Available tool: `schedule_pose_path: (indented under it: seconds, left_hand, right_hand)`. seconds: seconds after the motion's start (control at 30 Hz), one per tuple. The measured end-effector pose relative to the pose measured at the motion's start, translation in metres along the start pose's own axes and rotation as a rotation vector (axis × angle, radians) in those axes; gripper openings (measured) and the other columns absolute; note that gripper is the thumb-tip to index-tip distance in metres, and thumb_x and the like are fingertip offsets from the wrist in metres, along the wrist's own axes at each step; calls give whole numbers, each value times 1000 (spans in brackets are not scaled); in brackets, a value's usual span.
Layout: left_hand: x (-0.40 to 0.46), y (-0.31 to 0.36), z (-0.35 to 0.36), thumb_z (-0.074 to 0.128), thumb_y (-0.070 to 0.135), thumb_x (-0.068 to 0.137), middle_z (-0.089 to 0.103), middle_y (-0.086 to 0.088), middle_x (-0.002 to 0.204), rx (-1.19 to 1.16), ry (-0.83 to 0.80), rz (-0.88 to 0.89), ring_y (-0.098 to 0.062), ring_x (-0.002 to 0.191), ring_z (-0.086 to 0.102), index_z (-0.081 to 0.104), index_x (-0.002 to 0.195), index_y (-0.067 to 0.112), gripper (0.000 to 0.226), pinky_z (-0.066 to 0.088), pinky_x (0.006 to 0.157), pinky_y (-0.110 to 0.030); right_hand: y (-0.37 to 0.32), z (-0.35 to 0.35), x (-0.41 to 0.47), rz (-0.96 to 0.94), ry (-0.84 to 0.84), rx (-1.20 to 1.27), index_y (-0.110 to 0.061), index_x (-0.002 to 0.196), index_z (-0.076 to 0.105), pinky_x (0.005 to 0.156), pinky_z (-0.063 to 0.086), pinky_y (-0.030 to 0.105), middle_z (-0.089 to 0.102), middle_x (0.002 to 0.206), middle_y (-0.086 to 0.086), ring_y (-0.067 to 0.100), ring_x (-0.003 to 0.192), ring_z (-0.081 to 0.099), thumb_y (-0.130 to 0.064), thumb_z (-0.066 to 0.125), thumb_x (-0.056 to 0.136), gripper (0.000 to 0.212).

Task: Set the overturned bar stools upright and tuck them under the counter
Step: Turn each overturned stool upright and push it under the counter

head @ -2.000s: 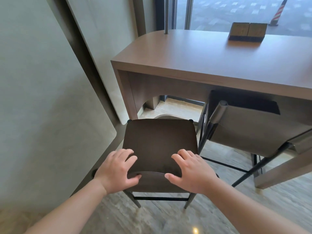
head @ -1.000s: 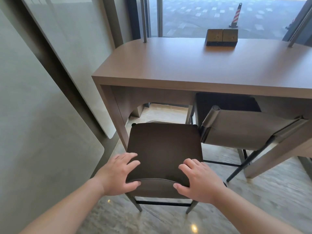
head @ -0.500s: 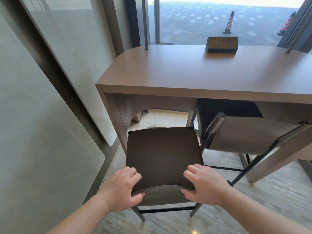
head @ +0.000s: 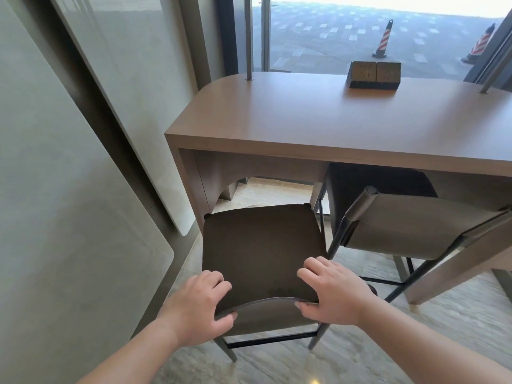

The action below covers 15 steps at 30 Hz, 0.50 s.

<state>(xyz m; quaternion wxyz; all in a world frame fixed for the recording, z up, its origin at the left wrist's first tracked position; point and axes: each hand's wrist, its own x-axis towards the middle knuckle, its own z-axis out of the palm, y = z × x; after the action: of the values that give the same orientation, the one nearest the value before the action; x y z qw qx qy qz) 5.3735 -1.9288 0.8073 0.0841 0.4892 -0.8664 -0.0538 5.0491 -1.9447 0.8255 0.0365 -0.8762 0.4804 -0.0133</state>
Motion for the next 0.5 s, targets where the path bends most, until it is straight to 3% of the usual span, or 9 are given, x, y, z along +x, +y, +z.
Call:
schedule_pose_path:
  seconds: [0.13,0.33,0.43,0.5]
  left_hand:
    - [8,19,5,61,62,72,52,13,91,29,26,2,-11,80,52,63,96,26,43,49,69,-24]
    - [13,26,5,64,60,72,56,10,91,81,23,-16,-13,79,56,67,94,22,45,50,69,-27]
    - [20,30,3,66,57,71,61,2,98,142,65,8,-19,87,60,70,98,17,49,49,73,-33]
    - [24,32,2,65,56,72,64,-5,112,193,90,16,-23,102,59,71,106,14,55,43,88,-34]
  right_hand:
    - [20,3,-8,-20,-29,42,-25,110,58,80,47,28,52,110,-7,16,95,48,-70,43,81,56]
    - [31,9,-13,-48,59,95,-23,104,57,79,50,33,52,106,-5,19,93,50,-69,46,81,53]
    - [36,10,-9,-27,49,128,-24,115,52,93,46,35,50,119,-3,20,107,48,-73,40,82,61]
    - [39,10,-8,-15,49,148,-26,126,46,106,38,40,44,135,-1,23,123,42,-75,38,81,67]
